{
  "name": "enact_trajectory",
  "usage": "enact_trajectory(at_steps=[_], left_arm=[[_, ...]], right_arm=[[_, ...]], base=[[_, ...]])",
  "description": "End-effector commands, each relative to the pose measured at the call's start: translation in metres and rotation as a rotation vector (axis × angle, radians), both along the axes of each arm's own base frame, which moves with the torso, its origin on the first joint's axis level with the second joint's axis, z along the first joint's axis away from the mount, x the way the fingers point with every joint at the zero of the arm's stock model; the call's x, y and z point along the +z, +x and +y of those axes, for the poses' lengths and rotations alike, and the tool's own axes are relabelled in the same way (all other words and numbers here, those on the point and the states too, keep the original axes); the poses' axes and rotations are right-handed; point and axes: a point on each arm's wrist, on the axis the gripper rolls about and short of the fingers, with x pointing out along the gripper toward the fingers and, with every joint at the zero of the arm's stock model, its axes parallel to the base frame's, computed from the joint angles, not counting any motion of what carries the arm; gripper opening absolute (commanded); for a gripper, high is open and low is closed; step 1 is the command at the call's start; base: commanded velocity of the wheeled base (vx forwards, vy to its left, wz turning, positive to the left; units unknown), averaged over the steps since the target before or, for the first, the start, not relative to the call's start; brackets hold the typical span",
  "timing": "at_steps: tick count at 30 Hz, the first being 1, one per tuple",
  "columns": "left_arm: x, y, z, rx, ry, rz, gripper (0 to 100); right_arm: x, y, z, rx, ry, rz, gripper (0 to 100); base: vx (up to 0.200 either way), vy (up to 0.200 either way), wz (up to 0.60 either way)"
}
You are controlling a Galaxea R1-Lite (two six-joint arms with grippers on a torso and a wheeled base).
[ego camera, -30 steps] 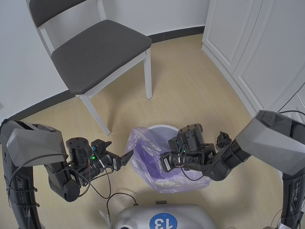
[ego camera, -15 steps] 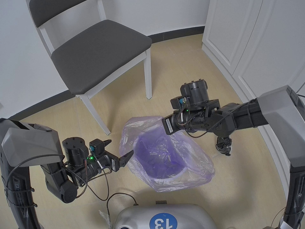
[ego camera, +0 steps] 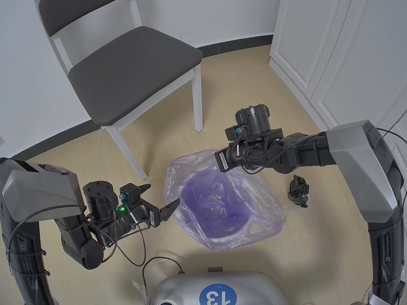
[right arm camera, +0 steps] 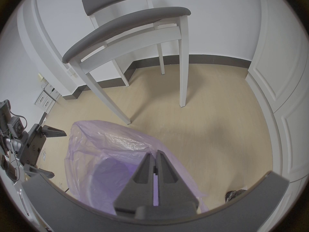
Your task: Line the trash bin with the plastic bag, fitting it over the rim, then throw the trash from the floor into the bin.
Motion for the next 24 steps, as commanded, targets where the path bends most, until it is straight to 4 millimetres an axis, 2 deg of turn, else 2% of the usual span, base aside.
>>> enact_trajectory(at_steps=[1,5,6,15,16,17,20,22,23,24], left_arm=[[-0.001,0.004,-0.002,-0.002,-0.004,-0.006,100],[0.001,0.006,-0.004,-0.005,-0.008,-0.016,100],[0.002,0.007,-0.005,-0.007,-0.009,-0.019,100],[0.007,0.014,-0.011,-0.016,-0.019,-0.043,100],[0.008,0.017,-0.012,-0.016,-0.018,-0.038,100],[0.008,0.019,-0.013,-0.017,-0.017,-0.036,100],[0.010,0.024,-0.015,-0.014,-0.015,-0.033,100],[0.013,0.033,-0.018,-0.013,-0.014,-0.030,100],[0.013,0.033,-0.018,-0.013,-0.014,-0.030,100],[0.015,0.038,-0.019,-0.010,-0.011,-0.023,100]], right_arm=[[-0.008,0.009,0.002,-0.004,-0.002,0.000,0],[-0.010,0.015,0.005,-0.004,-0.002,-0.011,0],[-0.011,0.016,0.006,-0.004,0.000,-0.015,100],[-0.001,0.019,0.005,-0.012,0.014,-0.026,100],[0.016,0.014,0.002,-0.018,0.028,-0.040,100],[0.021,0.010,0.000,-0.019,0.028,-0.038,100],[0.031,0.004,-0.003,-0.024,0.030,-0.050,100],[0.044,-0.009,-0.006,-0.022,0.019,-0.049,100],[0.044,-0.009,-0.006,-0.022,0.019,-0.049,100],[0.046,-0.019,-0.007,-0.017,-0.002,-0.042,100]], base=[[0.000,0.000,0.00],[0.000,0.000,0.00],[0.000,0.000,0.00],[0.000,0.000,0.00],[0.000,0.000,0.00],[0.000,0.000,0.00],[0.000,0.000,0.00],[0.000,0.000,0.00],[0.000,0.000,0.00],[0.000,0.000,0.00]])
